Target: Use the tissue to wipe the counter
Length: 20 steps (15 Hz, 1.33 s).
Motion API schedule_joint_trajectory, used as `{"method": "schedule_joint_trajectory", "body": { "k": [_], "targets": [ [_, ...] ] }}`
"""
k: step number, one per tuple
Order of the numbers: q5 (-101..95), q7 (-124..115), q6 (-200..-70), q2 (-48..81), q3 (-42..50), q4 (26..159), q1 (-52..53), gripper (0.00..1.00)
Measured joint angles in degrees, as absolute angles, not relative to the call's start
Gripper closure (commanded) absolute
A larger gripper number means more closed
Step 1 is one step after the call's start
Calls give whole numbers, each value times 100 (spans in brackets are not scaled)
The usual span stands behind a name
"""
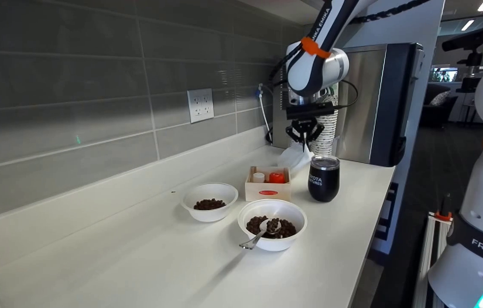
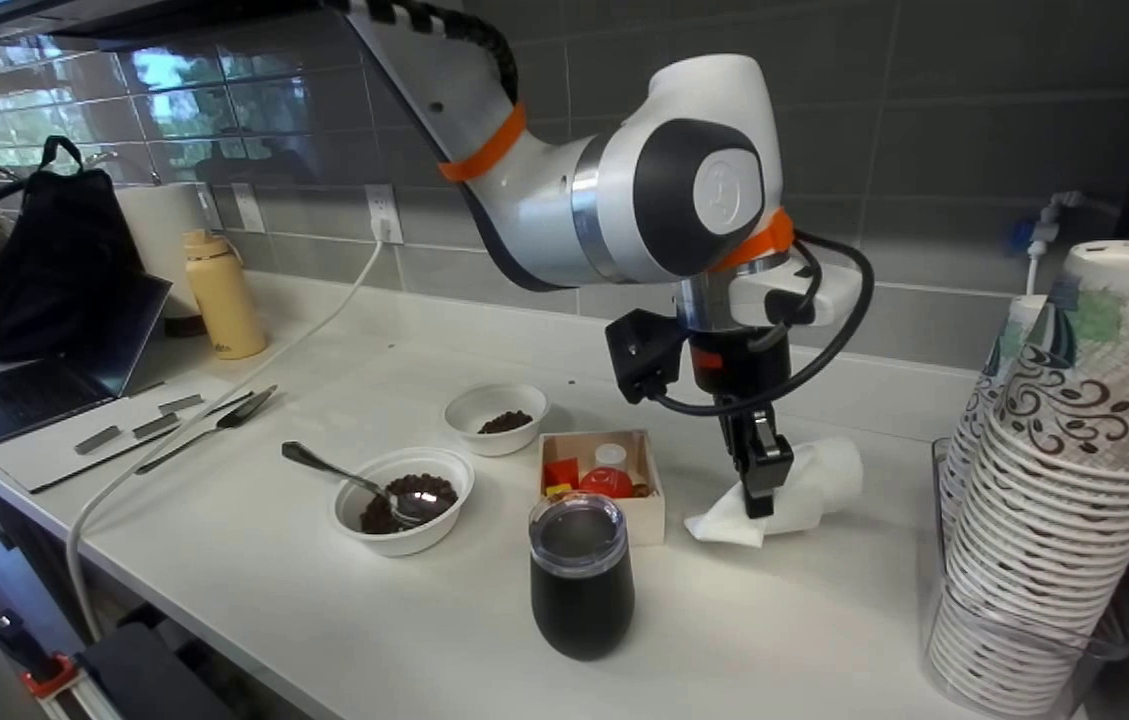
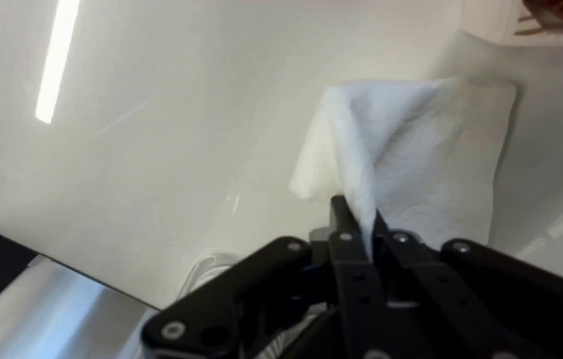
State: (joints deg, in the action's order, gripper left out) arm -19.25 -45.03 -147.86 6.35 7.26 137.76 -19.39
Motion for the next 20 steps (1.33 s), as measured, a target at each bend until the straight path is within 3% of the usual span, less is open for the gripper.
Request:
{"method": "schedule_joint_trajectory", "body": {
  "k": [8,20],
  "targets": [
    [-1913,-5047,-15244,1689,1525,13361,-1134,98],
    [-1423,-5207,-15531,2462,1578,12068,-344,98]
  ]
}}
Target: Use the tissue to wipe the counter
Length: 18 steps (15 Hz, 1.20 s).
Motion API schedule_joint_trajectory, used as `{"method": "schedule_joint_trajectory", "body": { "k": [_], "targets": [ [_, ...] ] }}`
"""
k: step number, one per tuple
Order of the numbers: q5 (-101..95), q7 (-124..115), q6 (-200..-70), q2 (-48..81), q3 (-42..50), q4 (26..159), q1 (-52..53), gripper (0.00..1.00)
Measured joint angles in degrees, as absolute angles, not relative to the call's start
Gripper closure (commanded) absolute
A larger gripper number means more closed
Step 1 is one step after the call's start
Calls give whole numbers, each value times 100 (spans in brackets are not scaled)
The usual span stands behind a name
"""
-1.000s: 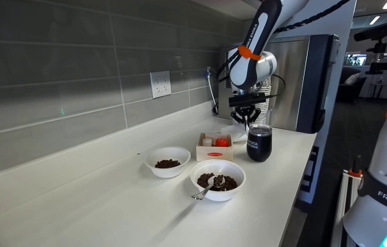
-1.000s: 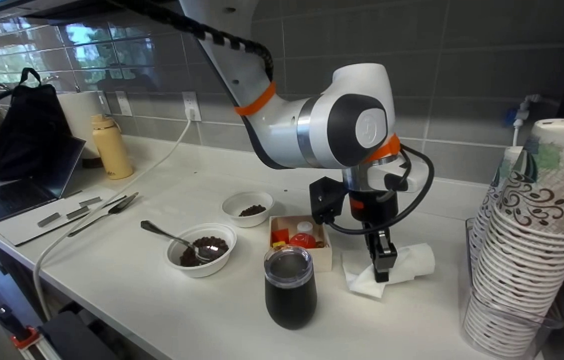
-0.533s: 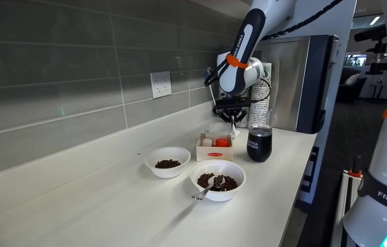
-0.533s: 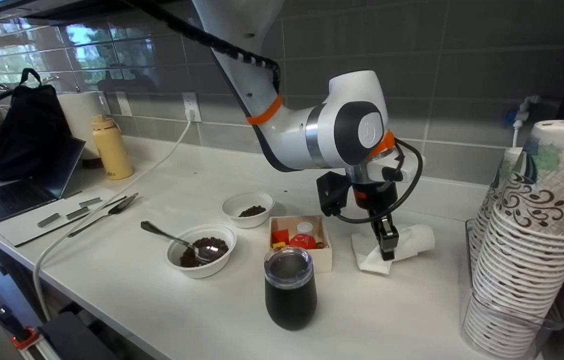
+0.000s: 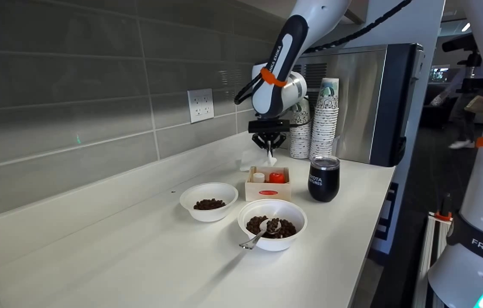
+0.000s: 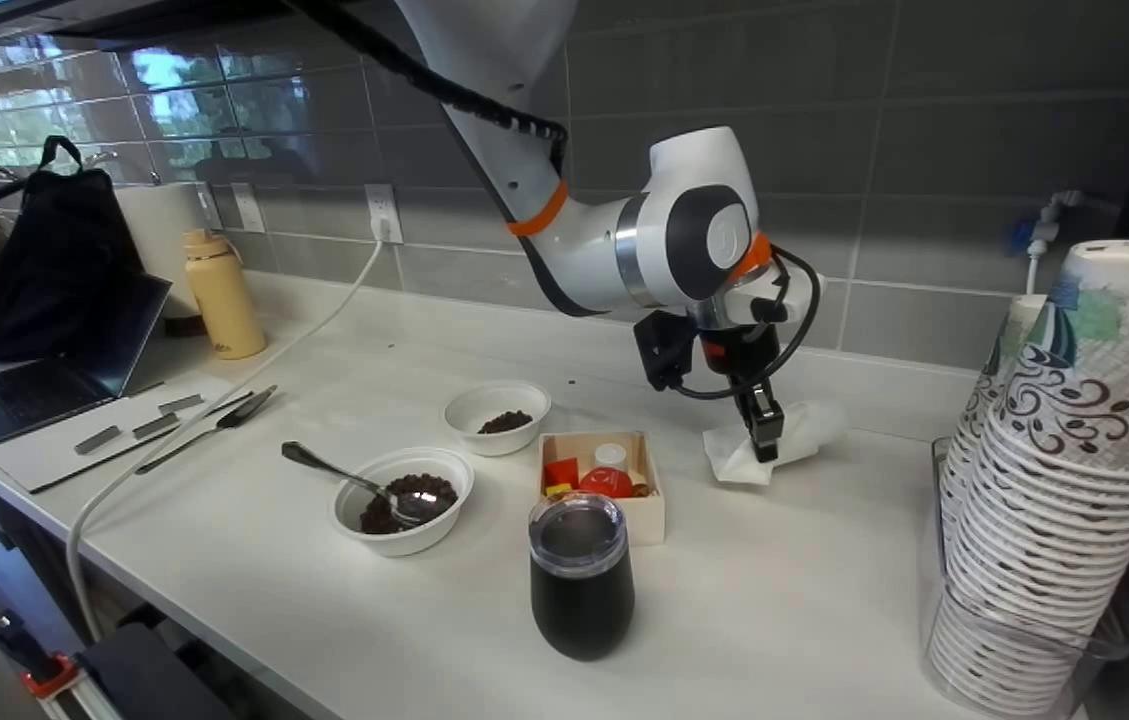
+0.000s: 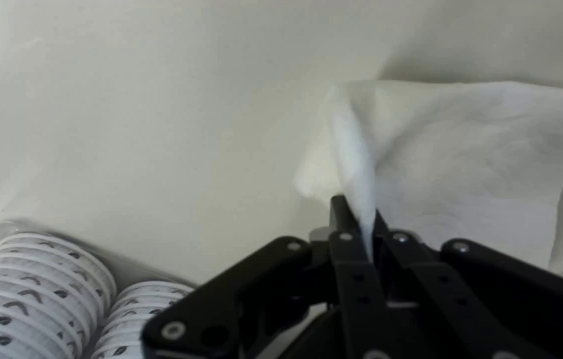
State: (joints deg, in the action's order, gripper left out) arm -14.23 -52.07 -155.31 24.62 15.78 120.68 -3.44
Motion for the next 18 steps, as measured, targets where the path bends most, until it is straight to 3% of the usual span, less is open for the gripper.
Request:
{"method": "schedule_joint_trajectory", "body": {
  "k": [6,18],
  "targets": [
    [-853,-4714,-15531,2768,1318,11880,-295,98],
    [-824,-4713,-15623,2789,2365,12248,-428,98]
  ]
}}
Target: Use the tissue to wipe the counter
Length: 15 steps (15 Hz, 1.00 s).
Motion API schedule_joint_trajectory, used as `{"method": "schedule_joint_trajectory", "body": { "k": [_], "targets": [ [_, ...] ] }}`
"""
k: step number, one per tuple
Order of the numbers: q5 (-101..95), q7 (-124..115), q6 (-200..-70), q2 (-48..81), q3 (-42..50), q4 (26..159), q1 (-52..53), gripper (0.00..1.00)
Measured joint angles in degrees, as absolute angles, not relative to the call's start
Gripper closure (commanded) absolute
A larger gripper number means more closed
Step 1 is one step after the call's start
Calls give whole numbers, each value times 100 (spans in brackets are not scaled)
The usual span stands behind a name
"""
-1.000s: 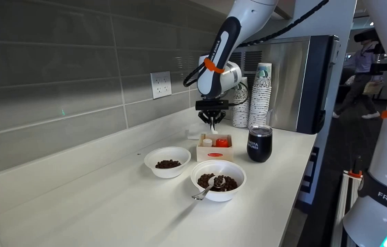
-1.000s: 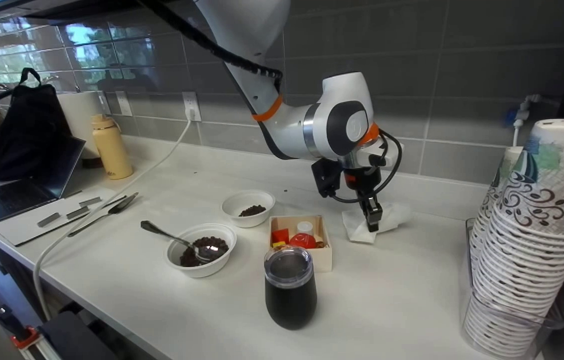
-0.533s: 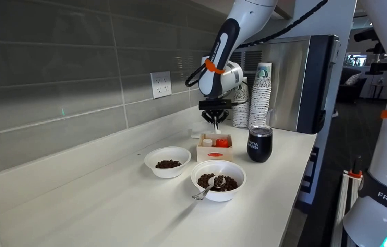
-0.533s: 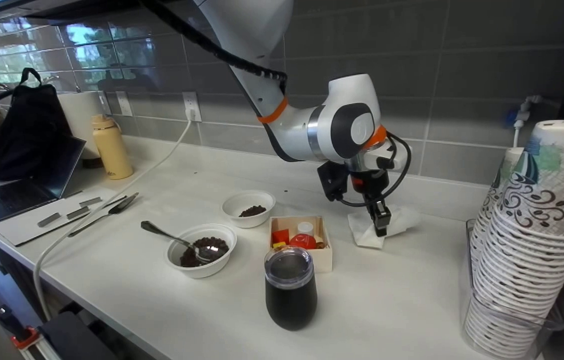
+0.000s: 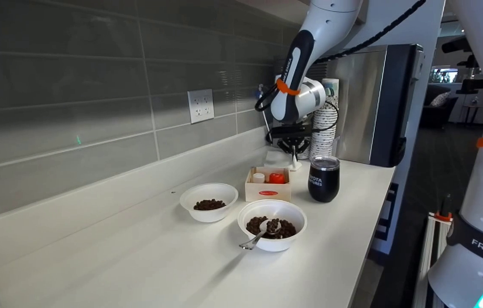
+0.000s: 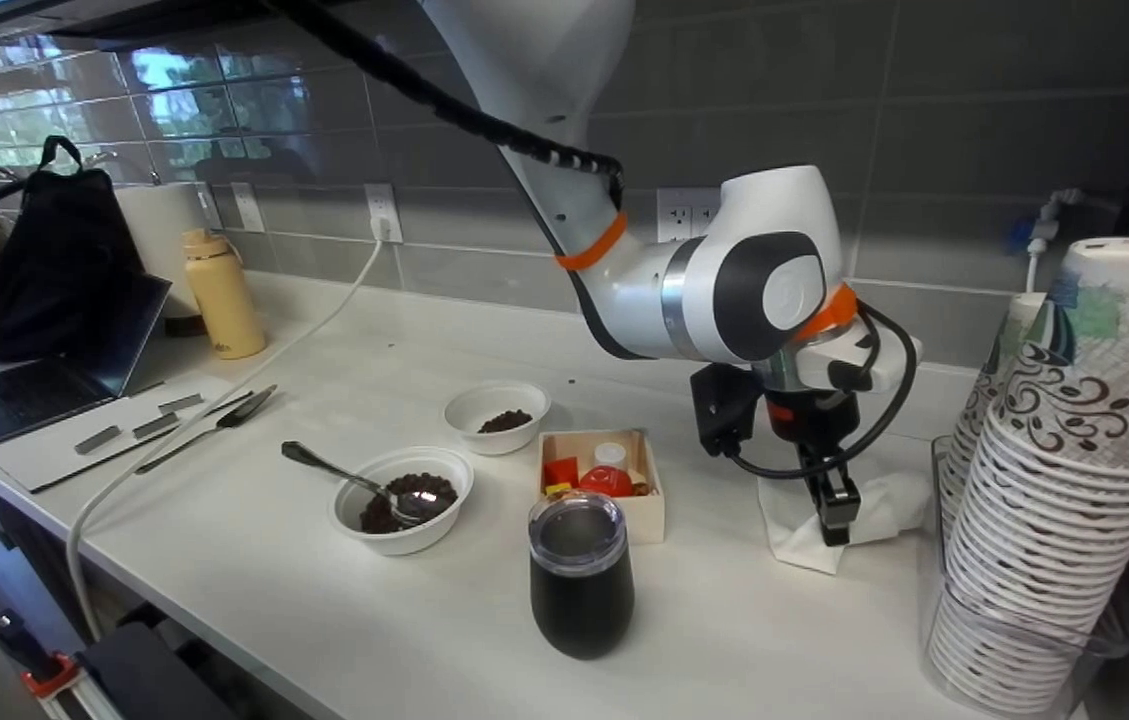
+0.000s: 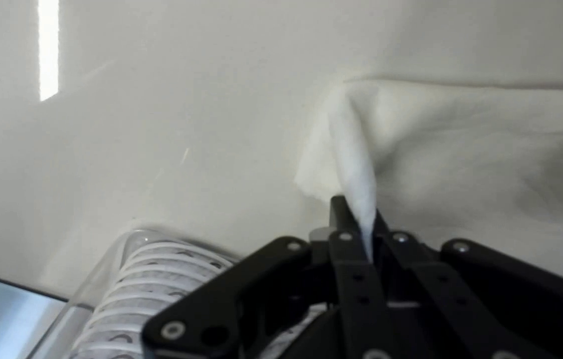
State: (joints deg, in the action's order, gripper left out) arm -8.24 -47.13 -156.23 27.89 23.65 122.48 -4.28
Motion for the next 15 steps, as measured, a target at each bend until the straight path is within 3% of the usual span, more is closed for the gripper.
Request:
{"method": "schedule_joint_trajectory", "body": {
  "k": [6,10,15],
  "targets": [
    [-713,-4519,-15620,2781,1897,12226,-354,98],
    [-638,-4342,-14825,2752,1519,12117,-161,98],
    [-757,-4451,-14393,2700,1632,12096,10,98]
  ]
}}
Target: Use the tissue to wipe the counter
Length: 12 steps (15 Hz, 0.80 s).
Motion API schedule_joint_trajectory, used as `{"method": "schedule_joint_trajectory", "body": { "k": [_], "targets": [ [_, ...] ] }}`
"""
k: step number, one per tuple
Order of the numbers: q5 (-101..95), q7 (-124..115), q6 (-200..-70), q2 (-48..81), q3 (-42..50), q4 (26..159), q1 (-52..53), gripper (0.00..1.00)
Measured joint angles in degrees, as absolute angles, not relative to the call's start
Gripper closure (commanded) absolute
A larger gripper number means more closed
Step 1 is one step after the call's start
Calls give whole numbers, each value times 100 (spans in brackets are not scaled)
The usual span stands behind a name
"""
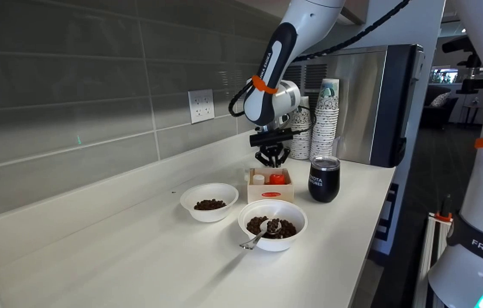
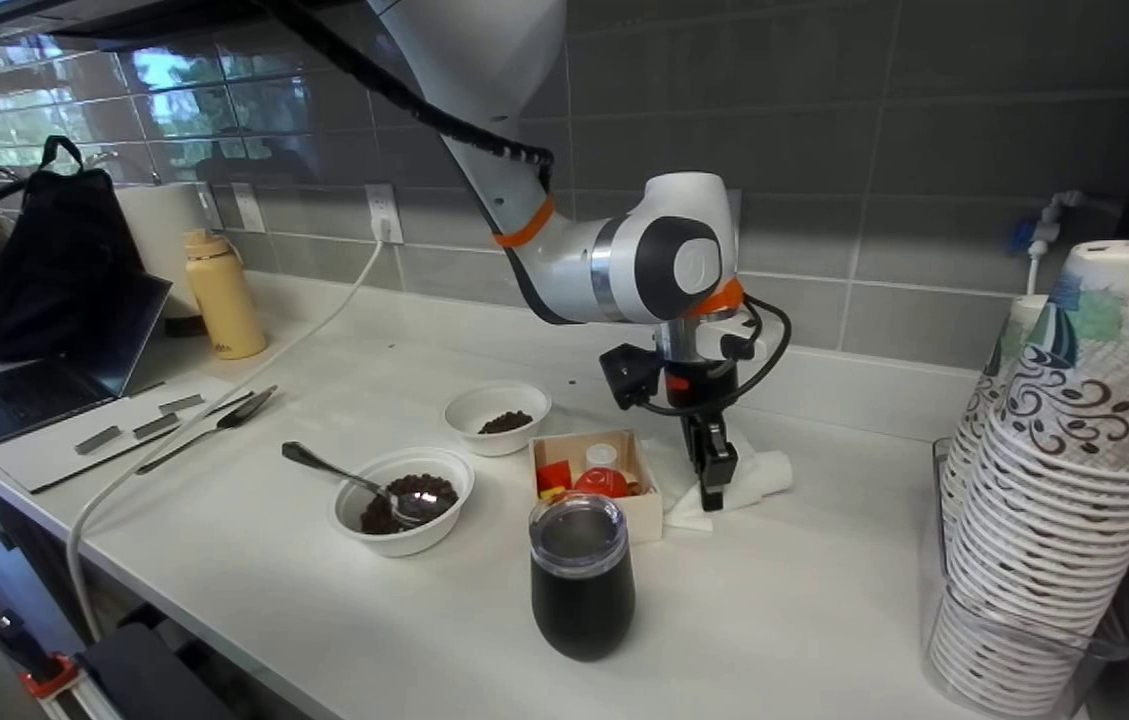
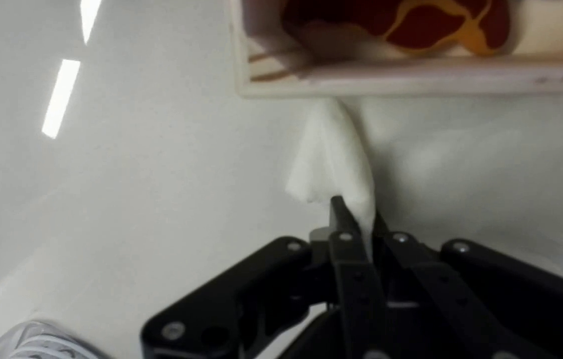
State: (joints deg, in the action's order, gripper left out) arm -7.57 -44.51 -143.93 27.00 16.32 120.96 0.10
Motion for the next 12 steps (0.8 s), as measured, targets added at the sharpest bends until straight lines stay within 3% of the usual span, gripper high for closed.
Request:
{"method": "schedule_joint_trajectory", "body": {
  "k": [7,12],
  "targets": [
    [-1504,-5233,-14352,2692,2602,12404,71,98],
    [-1525,-5250,-14373,2655,2611,12569,-16,98]
  ]
}}
